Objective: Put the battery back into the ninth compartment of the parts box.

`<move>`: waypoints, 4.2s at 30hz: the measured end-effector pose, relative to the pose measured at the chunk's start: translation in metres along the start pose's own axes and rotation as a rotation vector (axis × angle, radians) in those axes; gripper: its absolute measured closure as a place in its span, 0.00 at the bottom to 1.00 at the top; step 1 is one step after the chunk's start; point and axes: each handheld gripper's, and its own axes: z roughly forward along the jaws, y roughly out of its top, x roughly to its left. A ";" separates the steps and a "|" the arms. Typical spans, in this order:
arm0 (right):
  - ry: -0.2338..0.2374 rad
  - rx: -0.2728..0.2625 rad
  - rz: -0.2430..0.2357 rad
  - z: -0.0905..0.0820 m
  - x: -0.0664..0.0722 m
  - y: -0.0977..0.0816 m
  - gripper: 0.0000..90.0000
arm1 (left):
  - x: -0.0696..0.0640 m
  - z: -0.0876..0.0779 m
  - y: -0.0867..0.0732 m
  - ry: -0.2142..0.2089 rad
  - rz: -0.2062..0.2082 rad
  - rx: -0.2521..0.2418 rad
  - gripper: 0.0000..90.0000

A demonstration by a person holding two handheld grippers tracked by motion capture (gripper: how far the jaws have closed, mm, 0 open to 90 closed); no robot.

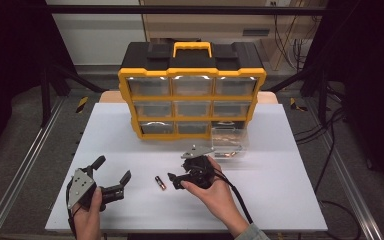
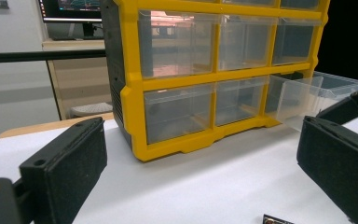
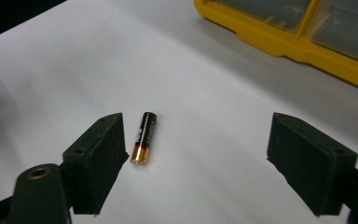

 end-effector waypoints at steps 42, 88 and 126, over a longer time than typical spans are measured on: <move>0.030 0.124 -0.047 0.056 0.040 -0.013 0.72 | -0.001 0.002 0.000 -0.013 0.014 0.007 0.02; 0.001 0.114 -0.058 0.052 0.017 -0.018 0.85 | -0.001 0.009 0.000 -0.037 0.008 0.000 0.02; -0.151 -0.190 0.041 -0.116 -0.106 0.002 0.85 | -0.001 0.004 -0.002 -0.016 0.017 0.012 0.02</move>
